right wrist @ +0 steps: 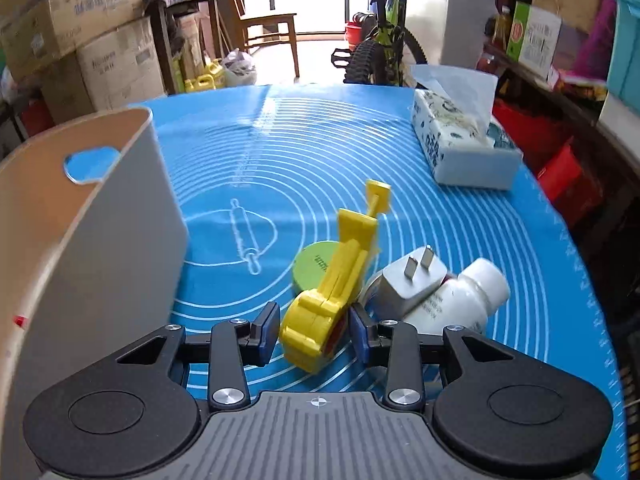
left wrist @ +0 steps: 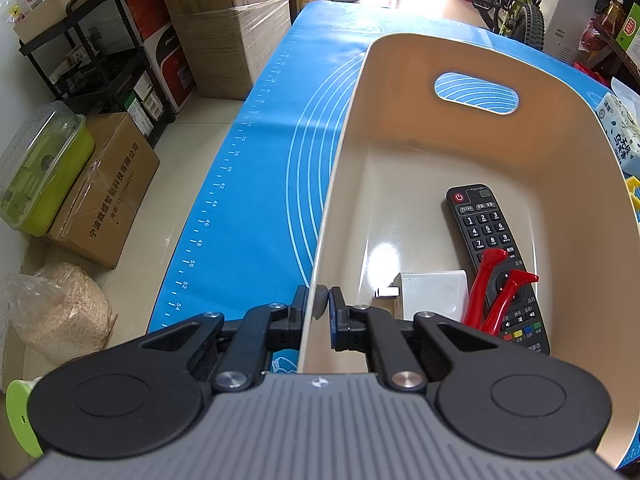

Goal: Organize rigid objects
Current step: 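Move the right gripper to the yellow toy and grasp it, then carry the yellow toy with the right gripper and release it into the bin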

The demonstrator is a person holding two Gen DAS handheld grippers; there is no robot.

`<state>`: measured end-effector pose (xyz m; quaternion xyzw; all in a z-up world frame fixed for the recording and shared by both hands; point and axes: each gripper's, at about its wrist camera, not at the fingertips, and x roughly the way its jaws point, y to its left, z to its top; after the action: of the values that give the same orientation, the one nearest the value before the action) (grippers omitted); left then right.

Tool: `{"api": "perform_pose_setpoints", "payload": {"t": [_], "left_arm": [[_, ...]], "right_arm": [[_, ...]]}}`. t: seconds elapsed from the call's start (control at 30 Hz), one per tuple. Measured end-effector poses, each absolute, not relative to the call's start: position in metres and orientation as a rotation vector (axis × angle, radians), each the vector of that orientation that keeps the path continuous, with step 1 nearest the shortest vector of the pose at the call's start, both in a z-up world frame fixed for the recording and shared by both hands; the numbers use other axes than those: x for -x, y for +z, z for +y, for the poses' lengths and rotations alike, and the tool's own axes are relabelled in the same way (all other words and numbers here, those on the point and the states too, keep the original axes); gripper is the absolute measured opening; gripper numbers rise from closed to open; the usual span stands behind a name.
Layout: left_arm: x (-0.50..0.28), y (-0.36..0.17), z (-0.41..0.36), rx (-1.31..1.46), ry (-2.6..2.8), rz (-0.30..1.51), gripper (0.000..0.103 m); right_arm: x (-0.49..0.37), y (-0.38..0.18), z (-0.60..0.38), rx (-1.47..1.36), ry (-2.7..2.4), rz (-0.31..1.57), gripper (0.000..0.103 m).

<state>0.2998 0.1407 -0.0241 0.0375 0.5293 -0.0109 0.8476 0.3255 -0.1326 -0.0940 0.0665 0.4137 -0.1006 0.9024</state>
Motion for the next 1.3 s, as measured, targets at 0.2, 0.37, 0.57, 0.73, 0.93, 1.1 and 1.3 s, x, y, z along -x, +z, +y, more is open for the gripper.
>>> {"api": "perform_pose_setpoints", "payload": {"t": [0.2, 0.37, 0.57, 0.73, 0.93, 1.1, 1.3], "left_arm": [[-0.3, -0.024, 0.141, -0.079, -0.023, 1.116, 0.012], [-0.3, -0.024, 0.141, -0.078, -0.023, 1.116, 0.012], [-0.3, -0.024, 0.14, -0.076, -0.023, 1.116, 0.012], [-0.3, -0.024, 0.141, -0.077, -0.024, 1.116, 0.012], [-0.3, -0.024, 0.141, -0.078, -0.023, 1.116, 0.012], [-0.3, -0.024, 0.14, -0.078, -0.023, 1.116, 0.012], [-0.301, -0.025, 0.138, -0.08, -0.023, 1.116, 0.012]], "right_arm": [[-0.331, -0.095, -0.136, -0.133, -0.242, 0.852, 0.034], [-0.326, -0.096, -0.138, -0.15, -0.25, 0.844, 0.033], [-0.314, -0.088, -0.142, -0.202, -0.251, 0.82, 0.033], [-0.309, -0.068, -0.142, -0.238, -0.234, 0.773, 0.033], [-0.304, -0.028, -0.131, -0.242, -0.175, 0.681, 0.033], [-0.304, 0.01, -0.109, -0.23, -0.085, 0.602, 0.033], [-0.309, 0.03, -0.069, -0.182, 0.058, 0.59, 0.033]]}}
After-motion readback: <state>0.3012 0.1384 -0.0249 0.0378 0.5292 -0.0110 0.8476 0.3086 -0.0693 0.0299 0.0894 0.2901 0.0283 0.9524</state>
